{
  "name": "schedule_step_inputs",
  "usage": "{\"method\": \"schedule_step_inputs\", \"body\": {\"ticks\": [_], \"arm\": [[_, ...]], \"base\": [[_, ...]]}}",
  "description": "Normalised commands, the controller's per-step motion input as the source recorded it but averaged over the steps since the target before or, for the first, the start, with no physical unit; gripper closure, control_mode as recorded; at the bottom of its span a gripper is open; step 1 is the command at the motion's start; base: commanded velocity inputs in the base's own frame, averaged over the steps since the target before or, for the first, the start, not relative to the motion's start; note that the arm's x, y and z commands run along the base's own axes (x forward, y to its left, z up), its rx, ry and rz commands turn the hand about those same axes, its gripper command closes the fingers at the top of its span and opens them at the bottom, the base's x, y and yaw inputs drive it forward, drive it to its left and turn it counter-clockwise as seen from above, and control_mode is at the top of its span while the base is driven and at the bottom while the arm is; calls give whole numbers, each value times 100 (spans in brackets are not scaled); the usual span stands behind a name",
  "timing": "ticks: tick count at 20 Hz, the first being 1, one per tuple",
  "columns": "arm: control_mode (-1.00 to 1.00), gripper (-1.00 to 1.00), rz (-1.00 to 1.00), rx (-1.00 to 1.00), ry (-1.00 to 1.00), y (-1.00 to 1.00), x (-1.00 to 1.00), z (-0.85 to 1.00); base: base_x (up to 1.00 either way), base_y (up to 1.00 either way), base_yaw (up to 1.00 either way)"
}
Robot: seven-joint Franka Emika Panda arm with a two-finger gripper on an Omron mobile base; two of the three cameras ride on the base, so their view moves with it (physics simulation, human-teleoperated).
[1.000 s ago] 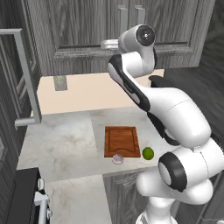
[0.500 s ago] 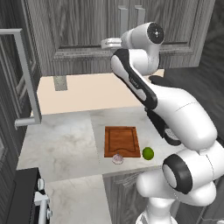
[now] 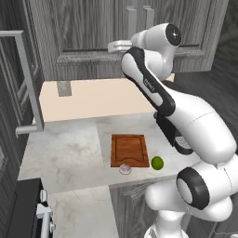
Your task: Open the cabinet. Place the bowl and condiment on the counter. Then place the lime and garlic on the cutting board.
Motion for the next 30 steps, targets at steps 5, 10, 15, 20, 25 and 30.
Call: {"method": "schedule_step_inputs", "body": {"ticks": [5, 10, 15, 20, 25, 30], "arm": [[-100, 100, 6, 0, 4, 100, -58, 0], [-100, 100, 4, 0, 4, 100, -67, 0], [-100, 100, 4, -2, 3, 100, -60, 0], [-100, 100, 6, -2, 3, 100, -48, 0], [-100, 100, 6, -3, 1, 100, -61, 0], [-100, 100, 3, -5, 0, 100, -71, 0]], "base": [[0, 0, 0], [0, 0, 0], [0, 0, 0], [0, 0, 0], [0, 0, 0], [0, 0, 0]]}}
